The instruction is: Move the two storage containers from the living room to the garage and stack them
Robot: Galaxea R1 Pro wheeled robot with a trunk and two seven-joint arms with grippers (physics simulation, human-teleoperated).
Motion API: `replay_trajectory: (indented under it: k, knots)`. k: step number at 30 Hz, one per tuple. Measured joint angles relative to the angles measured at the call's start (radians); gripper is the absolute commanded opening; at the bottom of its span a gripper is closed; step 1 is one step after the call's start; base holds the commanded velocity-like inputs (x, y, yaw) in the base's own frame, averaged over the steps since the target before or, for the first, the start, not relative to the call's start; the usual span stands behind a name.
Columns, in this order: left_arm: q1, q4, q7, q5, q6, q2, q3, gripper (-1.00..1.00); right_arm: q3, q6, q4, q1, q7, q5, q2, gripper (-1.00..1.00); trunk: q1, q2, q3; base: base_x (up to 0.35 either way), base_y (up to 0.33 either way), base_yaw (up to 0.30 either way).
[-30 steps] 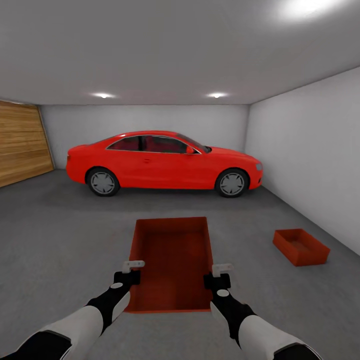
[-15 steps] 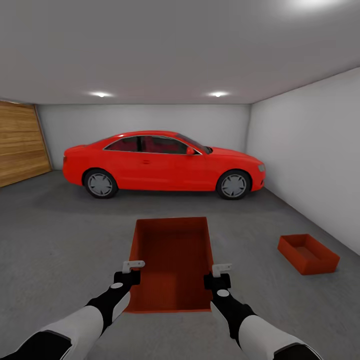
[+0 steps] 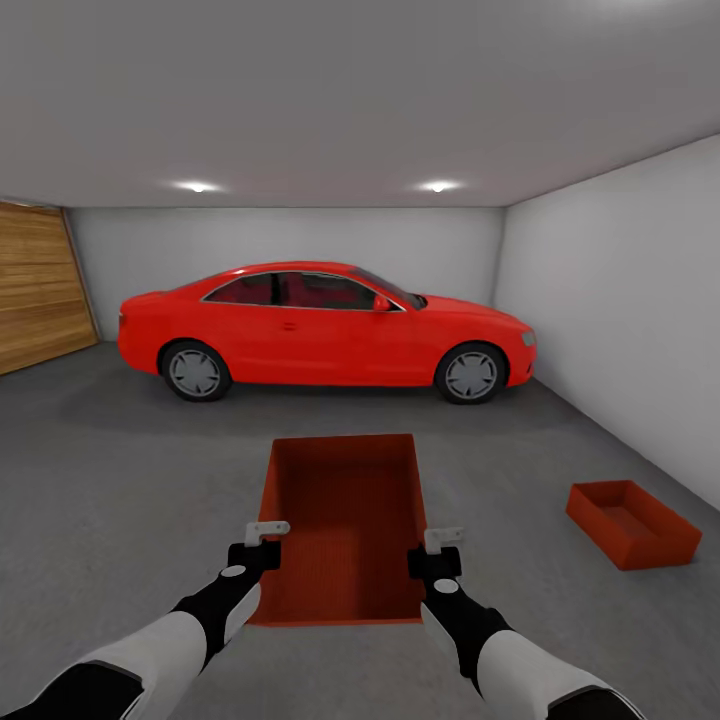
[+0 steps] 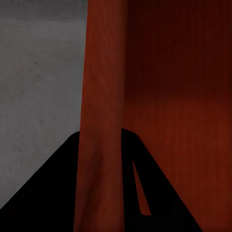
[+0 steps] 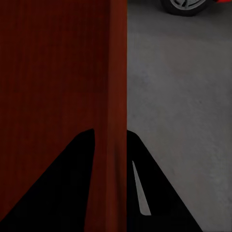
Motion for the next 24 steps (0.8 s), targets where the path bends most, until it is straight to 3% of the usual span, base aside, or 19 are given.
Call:
replay_trajectory:
  k: [24]
  knots:
    - [0.000,0.000,0.000,0.000,0.000,0.000,0.000,-1.00,0.000,0.000,0.000,0.000,0.000,0.000,0.000,-1.00,0.000,0.000,0.000,0.321,0.000,0.000]
